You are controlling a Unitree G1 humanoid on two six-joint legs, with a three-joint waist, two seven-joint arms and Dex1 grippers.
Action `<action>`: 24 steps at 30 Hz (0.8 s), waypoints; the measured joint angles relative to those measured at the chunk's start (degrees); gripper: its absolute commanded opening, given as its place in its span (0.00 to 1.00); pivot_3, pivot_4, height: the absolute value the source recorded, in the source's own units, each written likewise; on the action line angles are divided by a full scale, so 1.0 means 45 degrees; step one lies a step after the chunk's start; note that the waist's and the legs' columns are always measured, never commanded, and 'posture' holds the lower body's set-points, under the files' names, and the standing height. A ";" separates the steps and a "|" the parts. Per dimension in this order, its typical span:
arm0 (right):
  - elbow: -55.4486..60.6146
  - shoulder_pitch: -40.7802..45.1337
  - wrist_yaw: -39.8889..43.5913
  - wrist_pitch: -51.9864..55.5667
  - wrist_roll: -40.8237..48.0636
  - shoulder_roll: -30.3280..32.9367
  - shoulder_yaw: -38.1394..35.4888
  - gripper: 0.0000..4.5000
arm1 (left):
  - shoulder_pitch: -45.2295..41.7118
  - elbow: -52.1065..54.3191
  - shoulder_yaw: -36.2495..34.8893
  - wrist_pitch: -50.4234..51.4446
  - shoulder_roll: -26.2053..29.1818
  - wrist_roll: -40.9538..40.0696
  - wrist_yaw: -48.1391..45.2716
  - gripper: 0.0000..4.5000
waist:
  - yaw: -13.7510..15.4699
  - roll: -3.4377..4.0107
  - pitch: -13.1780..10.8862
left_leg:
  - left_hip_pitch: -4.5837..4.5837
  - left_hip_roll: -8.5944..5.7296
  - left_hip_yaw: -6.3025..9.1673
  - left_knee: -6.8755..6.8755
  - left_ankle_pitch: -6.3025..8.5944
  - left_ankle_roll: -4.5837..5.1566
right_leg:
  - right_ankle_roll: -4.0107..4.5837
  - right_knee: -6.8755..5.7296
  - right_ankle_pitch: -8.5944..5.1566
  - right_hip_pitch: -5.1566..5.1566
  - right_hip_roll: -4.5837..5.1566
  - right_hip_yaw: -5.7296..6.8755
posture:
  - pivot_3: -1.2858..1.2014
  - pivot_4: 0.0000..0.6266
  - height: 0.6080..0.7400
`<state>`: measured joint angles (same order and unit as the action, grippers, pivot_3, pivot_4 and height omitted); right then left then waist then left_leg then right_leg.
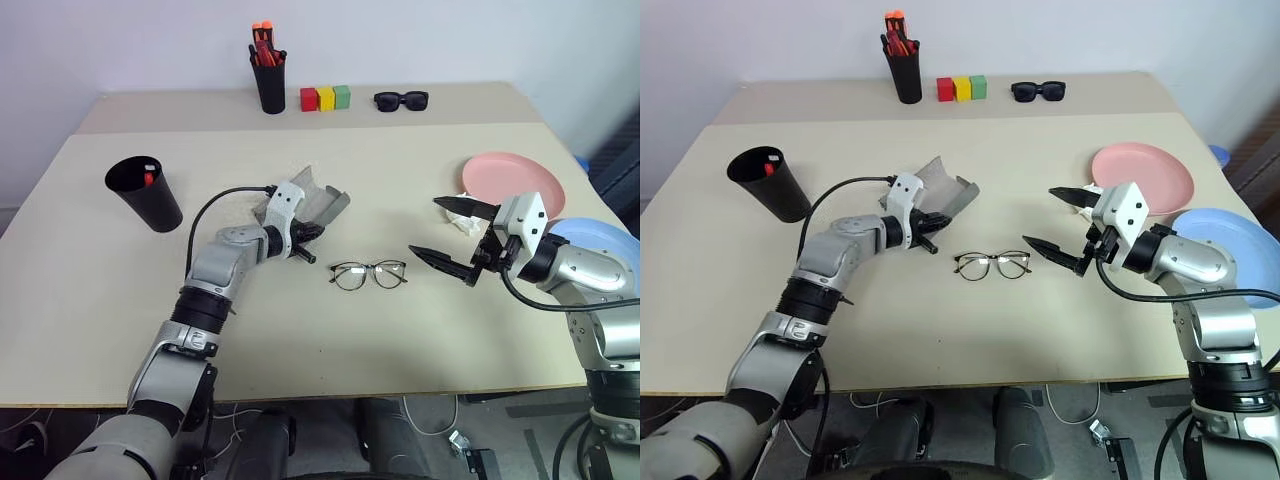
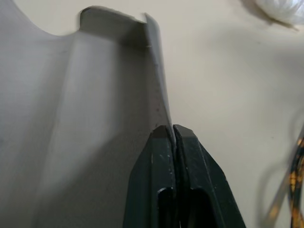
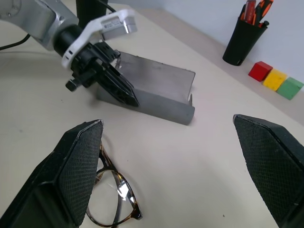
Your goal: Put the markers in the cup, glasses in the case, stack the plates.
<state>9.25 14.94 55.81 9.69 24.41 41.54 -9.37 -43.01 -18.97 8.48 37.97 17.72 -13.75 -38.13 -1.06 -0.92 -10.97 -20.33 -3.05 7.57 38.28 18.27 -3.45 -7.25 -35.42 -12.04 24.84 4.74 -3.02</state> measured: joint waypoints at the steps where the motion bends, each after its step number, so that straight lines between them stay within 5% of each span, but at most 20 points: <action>1: 0.0014 -0.0054 -0.0020 -0.0005 -0.0001 0.0001 -0.0003 1.00 | 0.0000 0.0142 0.0002 0.0103 0.0488 0.0006 -0.0308 0.01 | -0.0023 0.0000 0.0000 | 0.0001 0.0002 0.0000 -0.0003 0.0000 0.0000 | 0.0000 -0.0001 0.0000 0.0002 -0.0002 0.0000 | 0.52 0.24 1.00; 5: 0.0047 -0.0108 -0.0043 -0.0010 -0.0005 0.0004 -0.0013 1.00 | 0.0086 0.0782 -0.0026 -0.0487 0.2530 -0.0163 -0.2694 0.01 | 0.0019 0.0002 0.0000 | -0.0010 0.0000 0.0000 -0.0002 -0.0001 -0.0003 | 0.0000 0.0006 0.0000 0.0006 0.0001 0.0001 | 0.52 0.24 1.00; 10: 0.0064 -0.0071 -0.0034 -0.0029 -0.0116 0.0009 0.0018 1.00 | 0.0414 0.0498 0.0358 -0.4564 0.4775 0.0170 -0.6857 0.01 | 0.0077 0.0005 -0.0001 | -0.0007 -0.0001 -0.0004 -0.0006 -0.0002 -0.0003 | 0.0002 0.0016 -0.0001 -0.0002 0.0005 0.0002 | 0.52 0.24 1.00; 18: 0.0113 0.0170 0.0055 -0.0028 -0.0162 0.0032 0.0052 1.00 | 0.0445 -0.1302 0.0827 -0.8042 0.5496 0.0697 -1.0074 0.01 | 0.0044 0.0004 -0.0001 | -0.0007 0.0001 -0.0003 -0.0003 0.0002 0.0005 | 0.0002 0.0018 -0.0002 -0.0010 -0.0001 0.0003 | 0.52 0.24 1.00; 24: 0.0163 0.0170 0.0068 -0.0028 -0.0204 0.0042 0.0053 1.00 | 0.0438 -0.2986 0.0847 -1.0184 0.4678 0.0904 -1.0762 0.01 | 0.0075 0.0004 -0.0001 | -0.0013 0.0000 -0.0001 0.0005 0.0002 0.0007 | 0.0002 0.0016 -0.0001 -0.0010 -0.0001 0.0004 | 0.52 0.24 1.00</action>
<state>9.98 15.71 56.12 9.56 23.49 41.73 -9.13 -41.04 -32.41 12.29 -7.86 38.77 -9.69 -86.56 -0.72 -0.90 -10.97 -20.39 -3.05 7.56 38.30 18.28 -3.42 -7.25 -35.35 -12.04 24.79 4.74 -3.00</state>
